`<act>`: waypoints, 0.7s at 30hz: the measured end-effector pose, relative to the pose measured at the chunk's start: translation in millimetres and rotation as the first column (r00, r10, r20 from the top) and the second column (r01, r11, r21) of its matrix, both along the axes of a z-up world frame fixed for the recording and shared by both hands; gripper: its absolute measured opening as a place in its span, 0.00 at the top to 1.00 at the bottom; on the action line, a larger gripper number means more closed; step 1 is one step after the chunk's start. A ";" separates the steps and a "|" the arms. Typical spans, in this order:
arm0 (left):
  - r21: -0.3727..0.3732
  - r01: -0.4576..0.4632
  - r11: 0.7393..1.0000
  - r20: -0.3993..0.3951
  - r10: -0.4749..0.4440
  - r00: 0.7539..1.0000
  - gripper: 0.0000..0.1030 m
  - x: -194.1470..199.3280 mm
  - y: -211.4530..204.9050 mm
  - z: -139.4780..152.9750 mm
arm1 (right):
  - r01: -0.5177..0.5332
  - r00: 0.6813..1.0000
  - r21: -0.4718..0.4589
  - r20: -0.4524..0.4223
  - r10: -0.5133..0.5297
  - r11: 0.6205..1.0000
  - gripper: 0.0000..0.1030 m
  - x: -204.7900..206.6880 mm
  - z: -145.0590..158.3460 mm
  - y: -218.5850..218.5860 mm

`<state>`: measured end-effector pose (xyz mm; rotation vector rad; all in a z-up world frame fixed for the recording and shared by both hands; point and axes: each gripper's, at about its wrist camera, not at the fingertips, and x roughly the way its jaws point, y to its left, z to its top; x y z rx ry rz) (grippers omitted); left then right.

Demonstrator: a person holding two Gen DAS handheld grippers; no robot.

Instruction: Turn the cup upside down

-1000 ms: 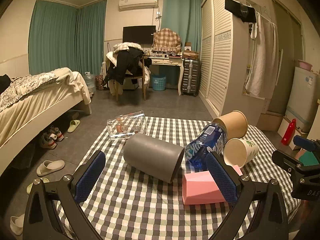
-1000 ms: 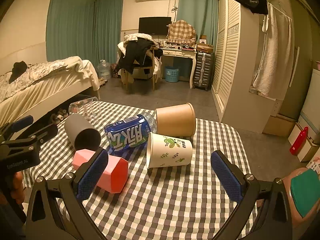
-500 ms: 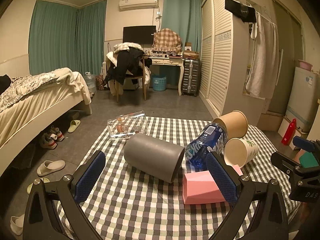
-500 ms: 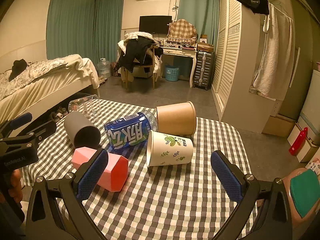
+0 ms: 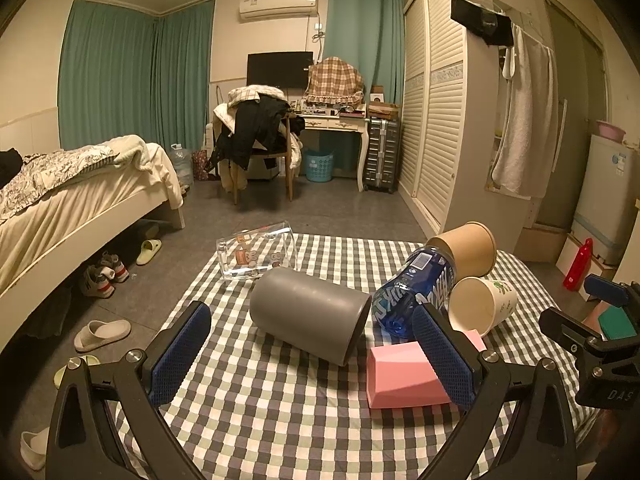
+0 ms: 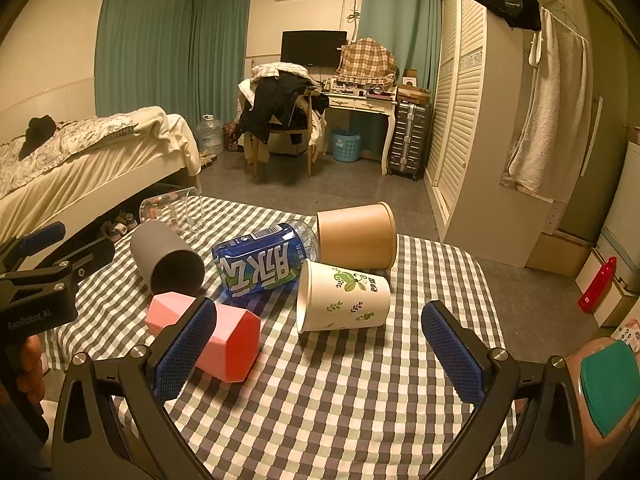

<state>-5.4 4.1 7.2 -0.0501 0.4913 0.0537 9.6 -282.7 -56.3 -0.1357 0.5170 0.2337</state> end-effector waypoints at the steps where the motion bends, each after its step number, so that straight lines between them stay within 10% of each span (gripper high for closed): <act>1: 0.001 0.000 1.000 0.000 0.000 1.000 0.00 -0.1 0.1 0.3 | 0.001 1.000 0.000 0.000 -0.001 1.000 0.00 -0.1 0.1 0.2; 21: 0.000 -0.008 1.000 -0.005 0.008 1.000 0.00 0.0 1.9 1.4 | -0.021 1.000 -0.011 0.003 0.021 1.000 0.00 -2.2 3.8 5.9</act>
